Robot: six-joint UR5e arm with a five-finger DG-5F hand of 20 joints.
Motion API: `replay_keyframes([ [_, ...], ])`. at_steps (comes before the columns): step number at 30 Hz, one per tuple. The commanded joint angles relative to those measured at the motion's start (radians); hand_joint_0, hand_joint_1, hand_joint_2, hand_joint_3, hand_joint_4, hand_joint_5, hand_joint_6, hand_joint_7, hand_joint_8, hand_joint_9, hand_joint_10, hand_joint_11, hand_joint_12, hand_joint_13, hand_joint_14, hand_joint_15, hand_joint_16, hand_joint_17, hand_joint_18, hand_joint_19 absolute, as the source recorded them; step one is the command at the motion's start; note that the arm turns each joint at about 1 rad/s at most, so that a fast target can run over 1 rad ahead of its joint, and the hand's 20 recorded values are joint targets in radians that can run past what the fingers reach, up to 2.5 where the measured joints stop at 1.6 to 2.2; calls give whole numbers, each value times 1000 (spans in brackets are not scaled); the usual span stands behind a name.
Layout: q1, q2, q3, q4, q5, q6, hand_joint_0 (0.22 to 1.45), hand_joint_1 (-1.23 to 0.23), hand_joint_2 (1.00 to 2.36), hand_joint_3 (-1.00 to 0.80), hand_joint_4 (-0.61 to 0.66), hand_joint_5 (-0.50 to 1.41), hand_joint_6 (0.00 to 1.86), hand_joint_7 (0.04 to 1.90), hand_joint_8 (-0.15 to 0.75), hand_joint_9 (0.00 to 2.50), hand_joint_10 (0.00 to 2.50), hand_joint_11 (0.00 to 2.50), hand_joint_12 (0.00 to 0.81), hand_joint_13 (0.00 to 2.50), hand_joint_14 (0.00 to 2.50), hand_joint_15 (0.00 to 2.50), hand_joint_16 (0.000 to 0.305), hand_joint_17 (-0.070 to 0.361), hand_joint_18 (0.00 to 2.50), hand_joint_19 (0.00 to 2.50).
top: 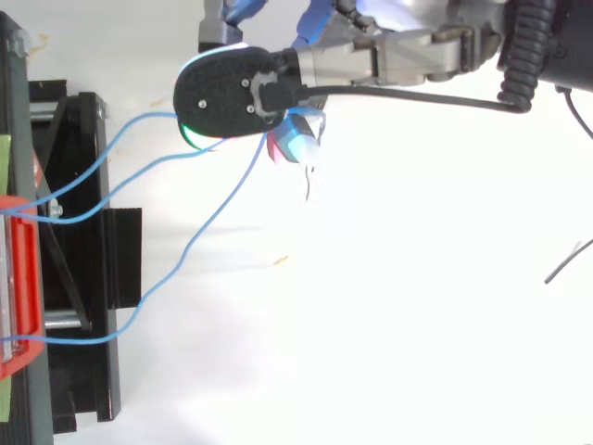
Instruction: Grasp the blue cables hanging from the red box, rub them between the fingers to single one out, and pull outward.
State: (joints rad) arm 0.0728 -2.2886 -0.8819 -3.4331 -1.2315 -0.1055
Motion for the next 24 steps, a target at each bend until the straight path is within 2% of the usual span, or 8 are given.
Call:
replay_keyframes([
  [1, 2, 0, 0, -3, 0, 3, 447, -568, 1000, -500, 110, -153, 891, 866, 320, 1263, 16, 1209, 430, 1083, 24, 738, 65, 146, 918, 657],
  [4, 2, 0, 0, -3, 0, 3, 462, -675, 1000, -500, 103, -154, 892, 879, 308, 1254, 16, 1214, 418, 1079, 25, 737, 63, 141, 904, 661],
  [11, 4, 0, 0, -3, 0, 4, 498, -749, 1000, -500, 90, -154, 897, 888, 291, 1253, 18, 1222, 398, 1076, 24, 748, 59, 132, 881, 677],
  [15, 5, 0, 0, -3, 0, 3, 559, -740, 1000, -500, 73, -144, 894, 920, 273, 1295, 20, 1260, 382, 1092, 27, 759, 54, 121, 872, 686],
  [20, 9, 0, 0, -3, 0, 3, 579, -689, 1003, -455, 65, -140, 893, 937, 271, 1330, 20, 1248, 374, 1112, 27, 767, 53, 119, 880, 690],
  [24, 10, 0, 0, -3, 0, 6, 595, -690, 1011, -349, 56, -135, 900, 977, 263, 1344, 21, 1266, 375, 1116, 26, 764, 52, 118, 886, 691],
])
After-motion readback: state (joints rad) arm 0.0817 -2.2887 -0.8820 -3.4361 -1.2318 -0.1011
